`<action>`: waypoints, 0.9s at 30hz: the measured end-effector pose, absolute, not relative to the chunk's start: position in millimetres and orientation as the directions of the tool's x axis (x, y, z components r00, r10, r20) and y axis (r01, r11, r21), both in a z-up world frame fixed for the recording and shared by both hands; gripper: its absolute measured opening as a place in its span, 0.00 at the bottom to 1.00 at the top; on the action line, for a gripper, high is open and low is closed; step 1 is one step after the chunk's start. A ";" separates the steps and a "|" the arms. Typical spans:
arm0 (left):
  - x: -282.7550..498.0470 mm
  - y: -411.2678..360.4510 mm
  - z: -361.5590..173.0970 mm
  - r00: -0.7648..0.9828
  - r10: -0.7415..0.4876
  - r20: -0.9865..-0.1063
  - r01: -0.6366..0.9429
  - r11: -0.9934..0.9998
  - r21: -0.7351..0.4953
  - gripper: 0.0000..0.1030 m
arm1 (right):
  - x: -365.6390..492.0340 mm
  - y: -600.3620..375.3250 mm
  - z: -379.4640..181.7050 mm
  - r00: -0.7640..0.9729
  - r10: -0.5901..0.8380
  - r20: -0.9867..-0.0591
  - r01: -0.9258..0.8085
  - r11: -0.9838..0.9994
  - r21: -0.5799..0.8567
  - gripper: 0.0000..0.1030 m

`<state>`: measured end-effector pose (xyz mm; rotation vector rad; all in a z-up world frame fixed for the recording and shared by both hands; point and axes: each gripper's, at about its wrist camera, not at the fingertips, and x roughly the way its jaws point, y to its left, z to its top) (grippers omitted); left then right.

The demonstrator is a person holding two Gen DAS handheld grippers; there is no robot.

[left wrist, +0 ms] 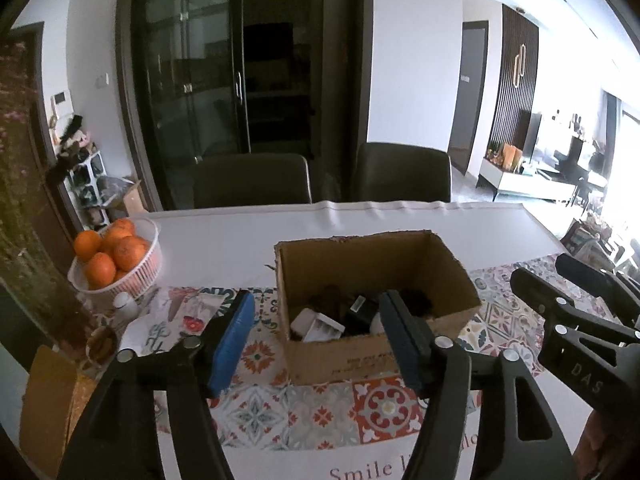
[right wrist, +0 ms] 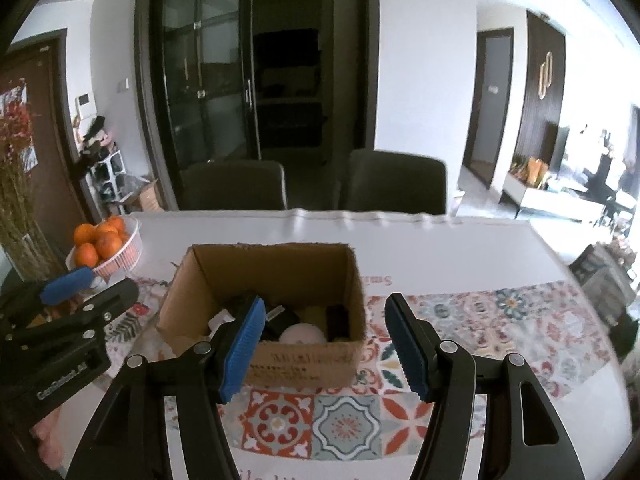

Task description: Organize rigid objects

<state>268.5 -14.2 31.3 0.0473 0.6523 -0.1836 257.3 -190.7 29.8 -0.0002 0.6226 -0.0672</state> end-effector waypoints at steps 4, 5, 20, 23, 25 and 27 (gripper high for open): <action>244.5 -9.7 41.4 0.800 -0.164 -0.577 0.191 0.981 -0.015 0.76 | 233.0 -186.9 41.1 0.826 -0.059 -0.561 0.061 0.998 -0.015 0.62; 238.6 -8.9 43.7 0.806 -0.163 -0.569 0.192 0.981 -0.009 0.76 | 227.3 -186.3 43.7 0.831 -0.058 -0.553 0.061 0.998 -0.013 0.62; 157.7 1.4 55.9 0.908 -0.095 -0.407 0.136 0.988 0.072 1.00 | 150.1 -178.0 55.3 0.886 -0.118 -0.449 0.108 0.993 -0.047 0.89; 147.9 0.0 54.7 0.915 -0.088 -0.393 0.131 0.988 0.086 1.00 | 135.5 -177.2 53.8 0.894 -0.140 -0.425 0.129 0.990 -0.053 0.91; 141.7 0.0 53.7 0.914 -0.088 -0.396 0.131 0.988 0.083 1.00 | 128.7 -177.0 53.6 0.897 -0.148 -0.417 0.137 0.989 -0.056 0.91; 136.0 -0.8 52.1 0.907 -0.108 -0.407 0.148 0.986 0.070 1.00 | 121.0 -178.1 53.0 0.898 -0.148 -0.414 0.141 0.989 -0.048 0.91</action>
